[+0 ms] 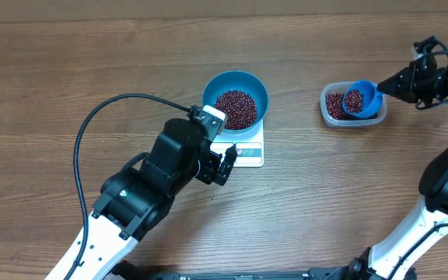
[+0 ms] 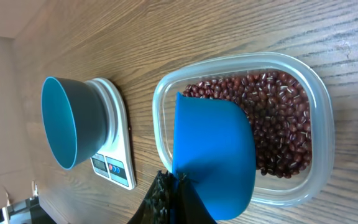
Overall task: Scoop item into bowl and weigh 150g on scale
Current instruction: 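Tilt the blue scoop with right gripper to fill it with beans, then carry the filled scoop with right gripper over the teal bowl, then tilt the scoop with right gripper to pour beans into the teal bowl, then move the scoop with right gripper back into the bean container, then scoop beans from the container with the right gripper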
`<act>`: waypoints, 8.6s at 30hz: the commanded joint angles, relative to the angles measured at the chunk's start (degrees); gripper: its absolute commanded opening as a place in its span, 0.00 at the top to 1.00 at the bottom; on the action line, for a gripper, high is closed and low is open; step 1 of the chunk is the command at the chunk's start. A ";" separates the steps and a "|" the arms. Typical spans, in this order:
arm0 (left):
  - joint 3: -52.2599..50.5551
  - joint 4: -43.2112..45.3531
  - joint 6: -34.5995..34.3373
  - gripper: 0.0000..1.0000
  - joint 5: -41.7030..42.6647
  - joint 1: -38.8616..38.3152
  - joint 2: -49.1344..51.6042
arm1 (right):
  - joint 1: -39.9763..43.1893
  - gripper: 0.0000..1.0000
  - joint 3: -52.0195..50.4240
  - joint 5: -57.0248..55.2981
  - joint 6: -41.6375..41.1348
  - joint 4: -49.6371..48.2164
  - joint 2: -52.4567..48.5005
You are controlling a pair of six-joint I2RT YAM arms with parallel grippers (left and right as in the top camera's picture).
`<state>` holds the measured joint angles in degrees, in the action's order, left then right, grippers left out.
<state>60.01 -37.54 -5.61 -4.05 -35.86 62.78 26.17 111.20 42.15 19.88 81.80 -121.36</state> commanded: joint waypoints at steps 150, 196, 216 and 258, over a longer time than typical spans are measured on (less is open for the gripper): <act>-0.07 -0.09 0.50 0.00 -2.14 0.26 -0.17 | -59.01 0.96 7.06 -46.31 7.41 -15.67 10.36; -0.07 0.09 0.48 0.00 -2.54 0.26 -0.17 | -32.15 0.96 -7.80 -55.67 -19.93 -13.75 14.69; -0.07 0.07 0.50 0.00 -2.56 0.26 -0.17 | -30.49 0.96 -17.75 -61.61 -19.89 -24.00 14.51; -0.07 0.57 0.48 0.01 -2.54 0.26 -0.17 | -23.69 0.96 -17.99 -41.79 -17.97 -19.87 14.91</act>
<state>60.01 -37.34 -5.61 -5.87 -35.86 62.78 0.84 91.09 0.05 1.93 61.08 -108.05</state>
